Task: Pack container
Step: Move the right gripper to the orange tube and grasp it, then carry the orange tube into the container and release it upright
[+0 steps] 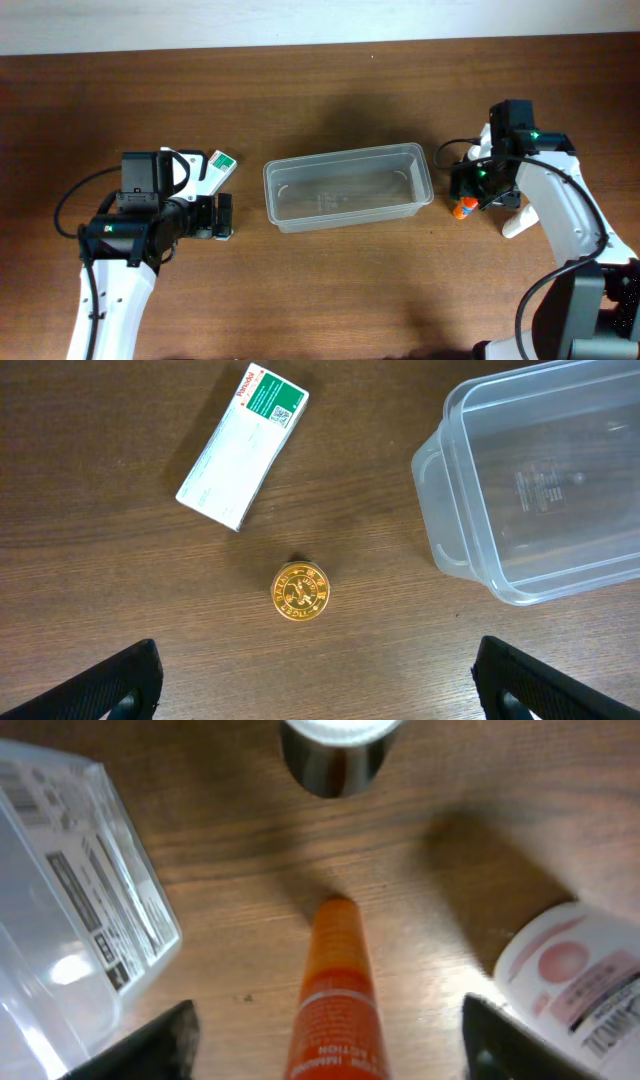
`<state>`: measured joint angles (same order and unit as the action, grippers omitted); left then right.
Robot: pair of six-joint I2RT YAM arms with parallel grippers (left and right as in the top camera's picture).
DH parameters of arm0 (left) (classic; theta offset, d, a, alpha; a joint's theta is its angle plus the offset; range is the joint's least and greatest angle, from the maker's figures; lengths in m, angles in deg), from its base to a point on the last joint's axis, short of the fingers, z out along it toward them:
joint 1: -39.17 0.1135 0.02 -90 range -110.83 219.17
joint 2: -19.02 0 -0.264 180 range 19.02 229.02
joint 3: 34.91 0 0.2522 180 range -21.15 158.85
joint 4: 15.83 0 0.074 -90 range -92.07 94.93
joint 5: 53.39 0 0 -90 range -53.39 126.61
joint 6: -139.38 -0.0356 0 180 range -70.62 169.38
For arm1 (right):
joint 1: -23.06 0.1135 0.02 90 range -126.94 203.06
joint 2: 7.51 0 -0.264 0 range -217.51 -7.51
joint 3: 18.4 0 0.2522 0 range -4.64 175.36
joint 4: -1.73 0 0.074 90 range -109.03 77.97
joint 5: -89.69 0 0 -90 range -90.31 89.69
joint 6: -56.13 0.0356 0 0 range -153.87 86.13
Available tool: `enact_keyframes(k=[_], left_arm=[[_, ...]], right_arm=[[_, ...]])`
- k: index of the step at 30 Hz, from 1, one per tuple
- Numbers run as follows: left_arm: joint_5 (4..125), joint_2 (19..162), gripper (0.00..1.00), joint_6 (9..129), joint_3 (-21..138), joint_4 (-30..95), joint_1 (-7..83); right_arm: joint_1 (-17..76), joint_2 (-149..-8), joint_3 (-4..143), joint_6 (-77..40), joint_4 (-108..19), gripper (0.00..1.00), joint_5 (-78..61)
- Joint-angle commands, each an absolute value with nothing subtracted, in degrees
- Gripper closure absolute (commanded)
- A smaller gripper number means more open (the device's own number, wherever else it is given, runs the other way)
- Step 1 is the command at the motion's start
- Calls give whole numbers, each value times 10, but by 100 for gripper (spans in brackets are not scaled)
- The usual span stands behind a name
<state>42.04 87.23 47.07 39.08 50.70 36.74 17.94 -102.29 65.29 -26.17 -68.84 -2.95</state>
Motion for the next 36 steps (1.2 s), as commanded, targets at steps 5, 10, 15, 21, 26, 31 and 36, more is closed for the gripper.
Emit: enact_keyframes(k=[5, 10, 15, 21, 26, 31, 36], left_arm=[[429, 875, 0, 477, 402, 507, 370], [429, 875, 0, 477, 402, 507, 370], [429, 875, 0, 477, 402, 507, 370], [429, 875, 0, 477, 402, 507, 370], [429, 875, 0, 477, 402, 507, 370], [429, 875, 0, 477, 402, 507, 370], [429, 875, 0, 477, 402, 505, 370]], right_arm=[[177, -1025, 662, -258, -693, 52, -31], [177, -1025, 662, -258, -695, 63, -31], [177, -1025, 662, -258, -695, 75, -31], [179, -1009, 687, -258, -711, 86, -31], [184, -979, 797, -261, -797, 86, -32], [261, -969, 954, -285, -890, 88, -35], [337, -984, 964, -285, -876, 88, -34]])
